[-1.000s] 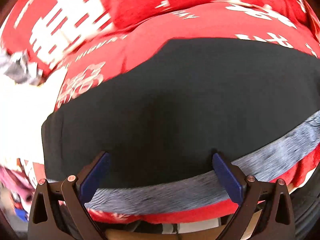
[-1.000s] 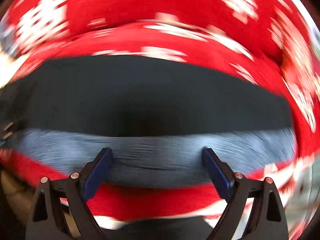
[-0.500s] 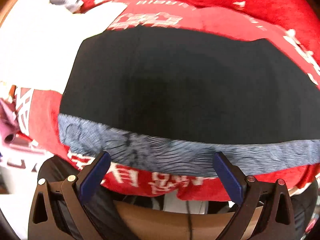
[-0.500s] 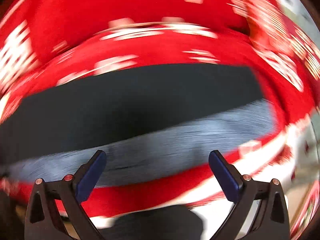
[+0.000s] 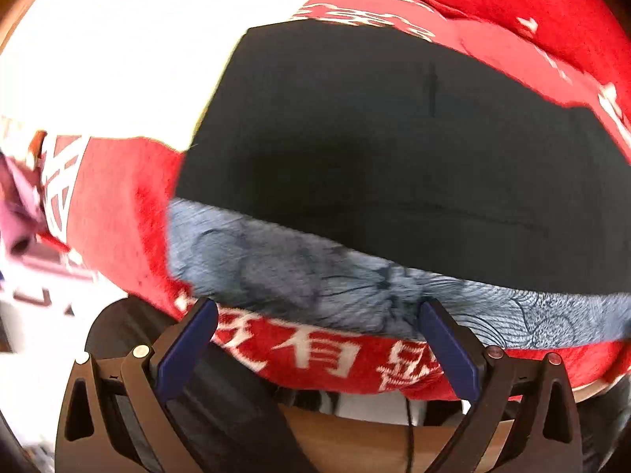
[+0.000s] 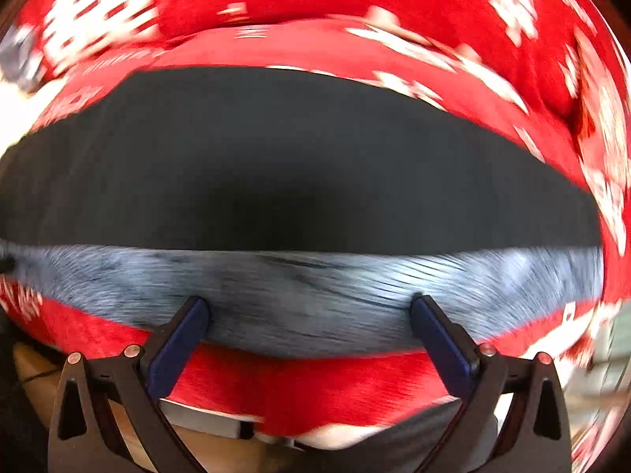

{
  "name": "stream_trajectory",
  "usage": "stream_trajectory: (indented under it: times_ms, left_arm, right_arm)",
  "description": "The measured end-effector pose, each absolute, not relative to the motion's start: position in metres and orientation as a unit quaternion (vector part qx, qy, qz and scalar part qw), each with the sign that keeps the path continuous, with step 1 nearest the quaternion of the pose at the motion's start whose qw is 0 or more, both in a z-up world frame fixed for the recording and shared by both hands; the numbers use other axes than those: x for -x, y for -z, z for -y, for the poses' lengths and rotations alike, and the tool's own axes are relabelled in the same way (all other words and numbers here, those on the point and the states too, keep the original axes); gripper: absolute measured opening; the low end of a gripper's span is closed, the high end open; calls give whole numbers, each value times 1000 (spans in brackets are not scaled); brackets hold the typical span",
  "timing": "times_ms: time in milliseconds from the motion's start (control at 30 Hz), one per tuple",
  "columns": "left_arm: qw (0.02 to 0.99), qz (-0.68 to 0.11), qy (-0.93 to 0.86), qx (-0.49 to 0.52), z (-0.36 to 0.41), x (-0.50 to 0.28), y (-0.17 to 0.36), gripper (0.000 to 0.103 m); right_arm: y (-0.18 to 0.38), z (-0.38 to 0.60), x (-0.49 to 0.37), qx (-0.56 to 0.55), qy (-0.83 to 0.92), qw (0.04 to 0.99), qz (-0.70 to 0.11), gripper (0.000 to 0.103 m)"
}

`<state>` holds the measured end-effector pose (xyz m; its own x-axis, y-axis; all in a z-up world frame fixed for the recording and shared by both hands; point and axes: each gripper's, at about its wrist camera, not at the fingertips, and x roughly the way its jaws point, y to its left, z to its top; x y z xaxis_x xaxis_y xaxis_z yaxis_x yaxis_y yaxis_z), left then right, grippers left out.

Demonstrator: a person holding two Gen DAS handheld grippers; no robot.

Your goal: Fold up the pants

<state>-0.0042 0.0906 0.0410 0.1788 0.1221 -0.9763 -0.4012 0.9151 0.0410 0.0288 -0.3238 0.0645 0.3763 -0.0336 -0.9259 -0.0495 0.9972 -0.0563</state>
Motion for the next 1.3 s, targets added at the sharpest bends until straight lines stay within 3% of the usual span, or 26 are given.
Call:
stream_trajectory:
  times_ms: [133, 267, 400, 533, 733, 867, 1033, 1300]
  left_arm:
    - [790, -589, -132, 110, -79, -3, -69, 102]
    - [808, -572, -113, 82, -49, -46, -83, 102]
    - [791, -591, -148, 62, -47, -85, -71, 102]
    - [785, -594, -162, 67, -60, -77, -60, 102]
    - [794, -588, -147, 56, -62, -62, -56, 102]
    - [798, -577, -132, 110, -75, -67, -71, 102]
    - [796, -573, -152, 124, -91, -110, -76, 102]
    - [781, -588, -181, 102, -103, -116, -55, 102]
  right_arm:
    - [-98, 338, -25, -6, -9, 849, -529, 103]
    - [-115, 292, -50, 3, -36, 866, -498, 103]
    - [-98, 218, -80, 57, -69, 859, -505, 103]
    - [-67, 169, -99, 112, -73, 835, -534, 103]
    - [-67, 173, -157, 54, -22, 841, -538, 103]
    - [-82, 168, -178, 25, 3, 845, -534, 103]
    - [-78, 139, -181, 69, 23, 851, -520, 103]
    - [-70, 229, -175, 12, 117, 846, -519, 103]
